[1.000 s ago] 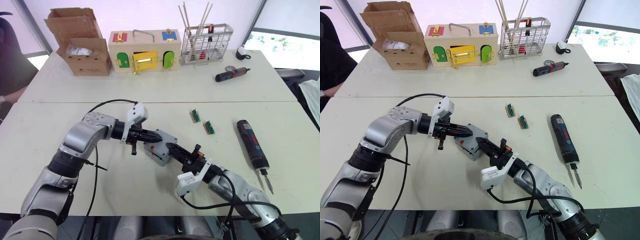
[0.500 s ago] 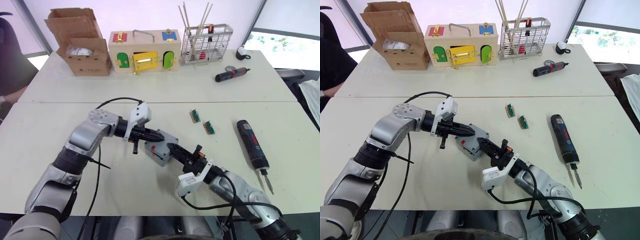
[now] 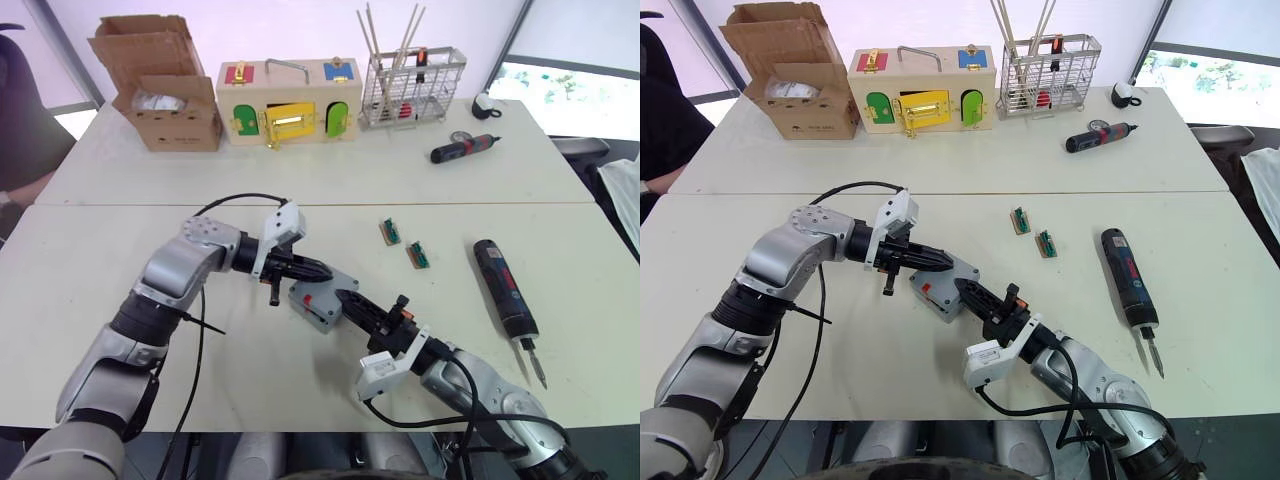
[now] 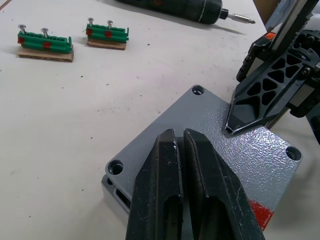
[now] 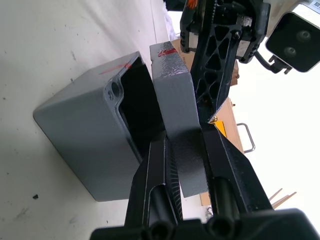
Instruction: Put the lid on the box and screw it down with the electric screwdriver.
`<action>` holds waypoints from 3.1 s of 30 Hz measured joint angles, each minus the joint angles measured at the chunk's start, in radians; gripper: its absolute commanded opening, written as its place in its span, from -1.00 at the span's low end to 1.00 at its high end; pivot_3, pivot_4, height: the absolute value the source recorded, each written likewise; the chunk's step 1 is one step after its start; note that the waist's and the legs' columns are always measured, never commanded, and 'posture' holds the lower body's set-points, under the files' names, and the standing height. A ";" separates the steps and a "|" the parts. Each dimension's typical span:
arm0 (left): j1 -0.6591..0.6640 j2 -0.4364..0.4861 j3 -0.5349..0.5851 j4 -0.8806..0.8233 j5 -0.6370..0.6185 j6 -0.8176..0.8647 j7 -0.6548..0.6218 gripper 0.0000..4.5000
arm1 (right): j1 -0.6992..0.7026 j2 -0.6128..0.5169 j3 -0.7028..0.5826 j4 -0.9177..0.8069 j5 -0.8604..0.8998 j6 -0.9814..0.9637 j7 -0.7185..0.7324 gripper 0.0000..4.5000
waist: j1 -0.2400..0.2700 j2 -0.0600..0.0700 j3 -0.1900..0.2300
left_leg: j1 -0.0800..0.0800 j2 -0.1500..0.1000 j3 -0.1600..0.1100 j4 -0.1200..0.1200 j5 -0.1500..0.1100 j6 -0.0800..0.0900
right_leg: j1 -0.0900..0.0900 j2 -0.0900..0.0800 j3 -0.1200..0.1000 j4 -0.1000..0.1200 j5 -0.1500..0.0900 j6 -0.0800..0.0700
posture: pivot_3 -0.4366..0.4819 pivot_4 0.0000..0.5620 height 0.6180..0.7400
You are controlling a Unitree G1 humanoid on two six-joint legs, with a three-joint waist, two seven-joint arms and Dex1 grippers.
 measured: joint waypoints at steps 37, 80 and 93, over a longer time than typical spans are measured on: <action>-0.010 -0.013 -0.044 0.058 0.115 -0.203 -0.061 -0.91 | -0.022 0.023 0.012 0.008 -0.018 0.009 0.011 0.12 | -0.001 0.000 0.000 | 0.001 0.000 0.000 0.000 0.000 0.000 | 0.001 0.000 0.000 0.000 0.000 0.000 | -0.05 -0.47 1.00; 0.027 -0.008 -0.071 0.090 0.161 -0.355 -0.010 -0.91 | -0.043 -0.019 -0.025 -0.035 0.027 -0.062 0.091 0.98 | -0.003 0.000 -0.012 | 0.020 0.000 -0.001 -0.007 -0.003 0.004 | 0.020 0.000 0.000 -0.007 -0.002 -0.001 | -0.05 -0.47 1.00; 0.055 0.004 -0.058 0.053 0.159 -0.346 -0.019 -0.91 | -0.106 -0.090 -0.030 -0.045 0.146 -0.115 0.221 0.98 | -0.002 0.000 -0.013 | 0.021 0.001 -0.001 -0.014 -0.002 0.004 | 0.022 -0.001 0.000 -0.015 -0.002 -0.001 | -0.05 -0.47 1.00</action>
